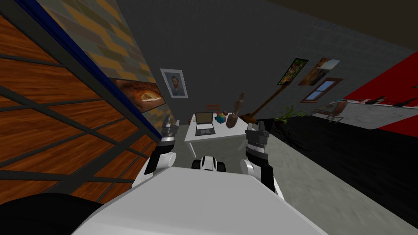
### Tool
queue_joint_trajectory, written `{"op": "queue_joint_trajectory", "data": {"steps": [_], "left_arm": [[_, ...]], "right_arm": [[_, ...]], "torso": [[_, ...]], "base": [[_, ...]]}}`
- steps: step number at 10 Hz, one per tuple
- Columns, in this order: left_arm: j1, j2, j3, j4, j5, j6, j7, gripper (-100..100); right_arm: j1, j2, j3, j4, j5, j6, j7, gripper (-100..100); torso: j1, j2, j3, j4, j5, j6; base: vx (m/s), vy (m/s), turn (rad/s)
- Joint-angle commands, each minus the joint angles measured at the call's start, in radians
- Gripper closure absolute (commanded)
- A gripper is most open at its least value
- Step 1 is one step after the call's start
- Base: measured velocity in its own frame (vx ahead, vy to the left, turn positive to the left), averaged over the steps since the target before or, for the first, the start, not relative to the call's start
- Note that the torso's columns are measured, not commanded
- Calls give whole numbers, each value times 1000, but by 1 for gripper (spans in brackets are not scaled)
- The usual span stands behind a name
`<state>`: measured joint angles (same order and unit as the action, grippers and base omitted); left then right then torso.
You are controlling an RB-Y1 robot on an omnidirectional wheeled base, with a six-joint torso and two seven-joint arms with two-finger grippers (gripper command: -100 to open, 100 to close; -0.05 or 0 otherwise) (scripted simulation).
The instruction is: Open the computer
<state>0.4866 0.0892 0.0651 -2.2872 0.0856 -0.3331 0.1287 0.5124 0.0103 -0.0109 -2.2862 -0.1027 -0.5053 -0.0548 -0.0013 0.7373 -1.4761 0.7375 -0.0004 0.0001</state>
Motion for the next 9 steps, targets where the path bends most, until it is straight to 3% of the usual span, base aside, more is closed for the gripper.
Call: {"op": "queue_joint_trajectory", "data": {"steps": [1, 9], "left_arm": [[-23, 40, 46, 21, -3, 34, 21, -100], [-119, 82, 248, 110, -9, 167, 109, -100]], "right_arm": [[0, 0, 0, 0, 0, 0, 0, 0], [0, 0, 0, 0, 0, 0, 0, 0]], "torso": [[0, 0, 0, 0, 0, 0], [1, 1, 0, 1, 0, 0]], "base": [[27, -93, -199], [33, -91, -210]]}}
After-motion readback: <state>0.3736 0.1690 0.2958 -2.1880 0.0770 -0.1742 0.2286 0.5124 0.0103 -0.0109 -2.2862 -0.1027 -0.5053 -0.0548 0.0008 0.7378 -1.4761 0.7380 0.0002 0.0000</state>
